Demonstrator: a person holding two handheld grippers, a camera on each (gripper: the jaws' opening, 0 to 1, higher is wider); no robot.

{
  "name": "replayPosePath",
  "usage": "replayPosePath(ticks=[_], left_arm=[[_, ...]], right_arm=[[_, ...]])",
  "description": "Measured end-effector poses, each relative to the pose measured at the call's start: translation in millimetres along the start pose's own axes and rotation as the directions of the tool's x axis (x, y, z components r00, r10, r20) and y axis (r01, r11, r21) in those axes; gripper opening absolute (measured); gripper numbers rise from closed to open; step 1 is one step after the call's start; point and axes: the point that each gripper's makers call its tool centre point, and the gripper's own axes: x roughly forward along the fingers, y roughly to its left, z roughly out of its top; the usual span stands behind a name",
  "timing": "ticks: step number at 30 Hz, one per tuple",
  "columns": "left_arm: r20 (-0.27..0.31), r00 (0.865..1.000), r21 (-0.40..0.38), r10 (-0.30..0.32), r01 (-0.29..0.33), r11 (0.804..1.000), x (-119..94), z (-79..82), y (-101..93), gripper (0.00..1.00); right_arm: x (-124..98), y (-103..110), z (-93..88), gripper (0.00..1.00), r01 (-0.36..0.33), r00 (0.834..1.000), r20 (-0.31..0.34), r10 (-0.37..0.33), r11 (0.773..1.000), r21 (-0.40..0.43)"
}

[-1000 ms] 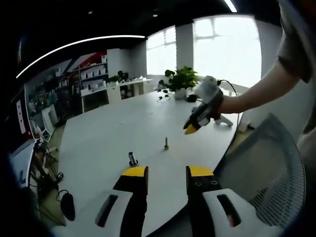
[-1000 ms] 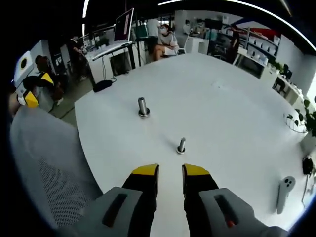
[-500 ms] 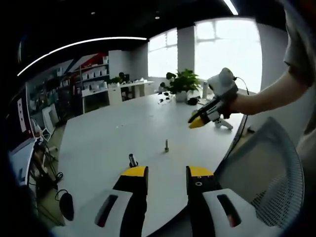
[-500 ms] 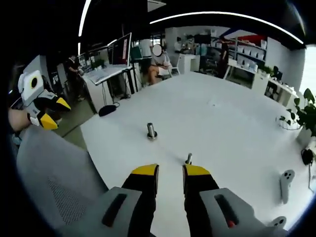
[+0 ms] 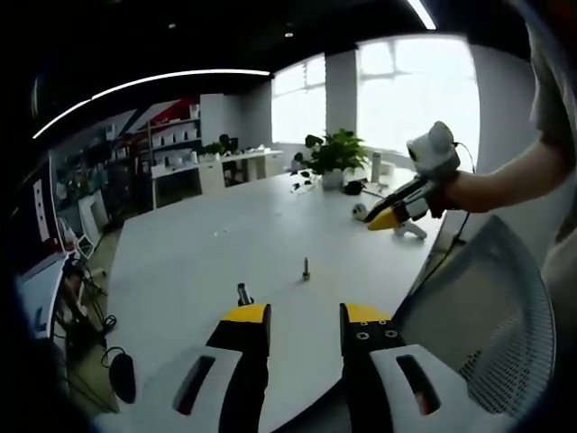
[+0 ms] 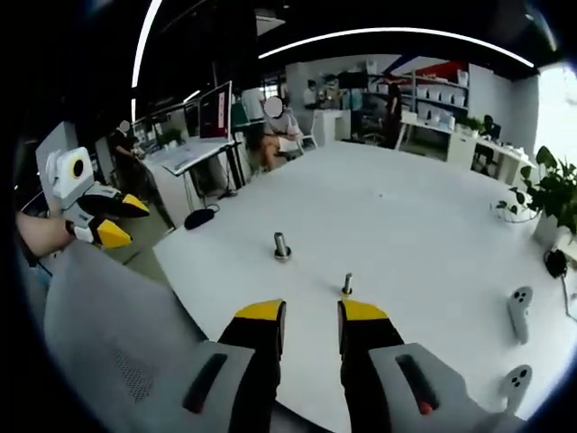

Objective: Place the washer onto the threaded stud by aligning its center hole with the stud, sliding it down to the base, and recovering from edge contact or off-axis alignment until the washer reaches the visible bottom stop.

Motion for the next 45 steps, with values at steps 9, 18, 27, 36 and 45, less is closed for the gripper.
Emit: replayPosePath(ticks=[9,18,27,36,45], left_arm=[[0.007,1.0,-0.004,0.012,-0.012,1.0,-1.1,1.4,2.1,0.29],[0.01,1.0,-0.007,0.025,-0.025,1.0,-1.8,1.5,5.4,0.29],[0.01,1.0,-0.019,0.027,-0.027,0.999,-1.4,1.5,7.5,0.29],[0.003,0.999,-0.027,0.035,-0.035,0.999,-1.2,0.2,8.3,0.29],[-0.021,0.999,-0.022,0.041,-0.041,0.999,0.6,-3.9,7.8,0.29]], right_arm=[[-18.8,8.7,-8.3,0.27,0.019,1.0,0.02,-0.019,0.999,0.042],[-32.6,4.3,-18.7,0.28,0.073,0.997,0.029,-0.074,0.997,0.032],[-30.4,4.3,-20.7,0.29,0.105,0.994,0.041,-0.106,0.994,0.024],[-32.4,1.5,-20.2,0.3,0.102,0.992,0.068,-0.105,0.994,0.042],[-33.0,-1.6,-21.6,0.3,0.109,0.991,0.073,-0.113,0.992,0.06]])
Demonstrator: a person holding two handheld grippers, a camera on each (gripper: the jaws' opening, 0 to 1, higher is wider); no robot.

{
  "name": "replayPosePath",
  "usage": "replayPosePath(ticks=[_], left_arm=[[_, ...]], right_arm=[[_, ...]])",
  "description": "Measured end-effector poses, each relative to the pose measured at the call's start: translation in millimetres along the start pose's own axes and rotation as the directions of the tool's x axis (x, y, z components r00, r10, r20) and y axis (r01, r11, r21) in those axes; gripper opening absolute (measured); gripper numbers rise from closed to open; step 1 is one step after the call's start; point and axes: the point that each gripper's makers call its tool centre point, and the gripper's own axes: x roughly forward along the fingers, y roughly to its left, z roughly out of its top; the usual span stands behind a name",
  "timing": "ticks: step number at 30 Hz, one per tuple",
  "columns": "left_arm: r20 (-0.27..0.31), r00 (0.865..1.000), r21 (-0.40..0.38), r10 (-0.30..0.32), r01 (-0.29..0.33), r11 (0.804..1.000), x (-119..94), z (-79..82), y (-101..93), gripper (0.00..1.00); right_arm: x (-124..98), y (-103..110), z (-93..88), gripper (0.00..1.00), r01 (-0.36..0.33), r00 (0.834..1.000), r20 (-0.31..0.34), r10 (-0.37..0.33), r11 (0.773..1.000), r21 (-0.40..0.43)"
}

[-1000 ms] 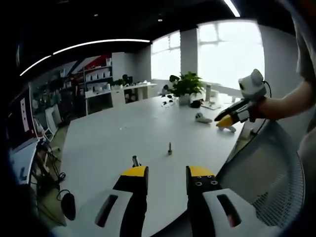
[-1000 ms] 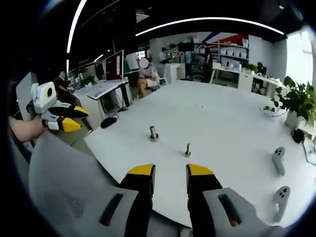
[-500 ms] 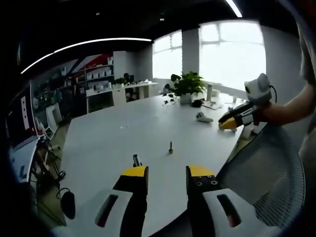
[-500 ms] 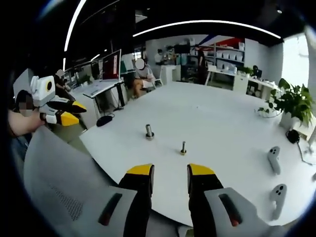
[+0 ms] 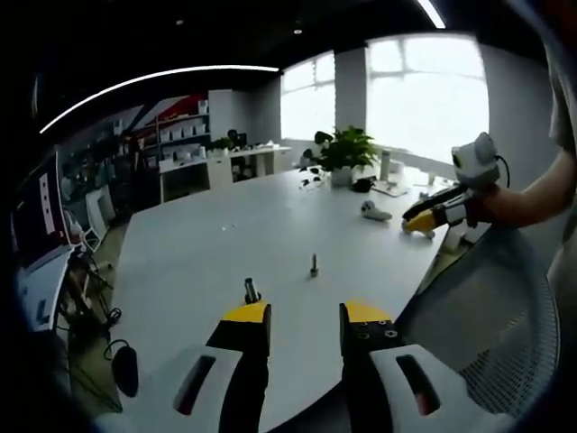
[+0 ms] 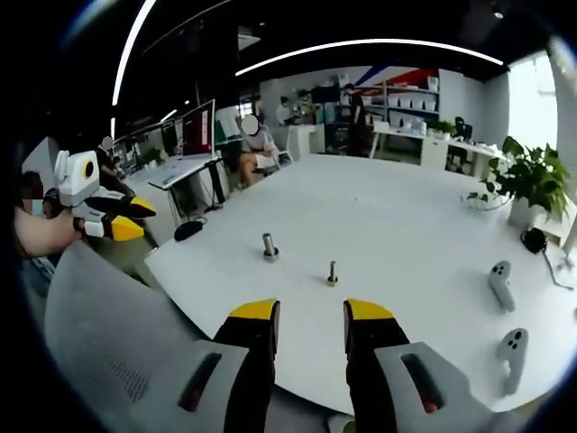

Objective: Place the washer onto the threaded stud by aligning its center hole with the stud, sliding it down to the base, and recovering from edge contact or off-axis alignment until the washer reaches the visible bottom stop.

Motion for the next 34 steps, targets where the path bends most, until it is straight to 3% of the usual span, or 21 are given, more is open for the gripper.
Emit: replayPosePath(ticks=[34], left_arm=[[-0.024,0.998,-0.005,0.056,-0.056,0.998,-0.3,-5.1,9.1,0.29]], right_arm=[[2.5,10.5,-6.6,0.29,-0.051,0.998,-0.023,0.051,0.999,-0.006]])
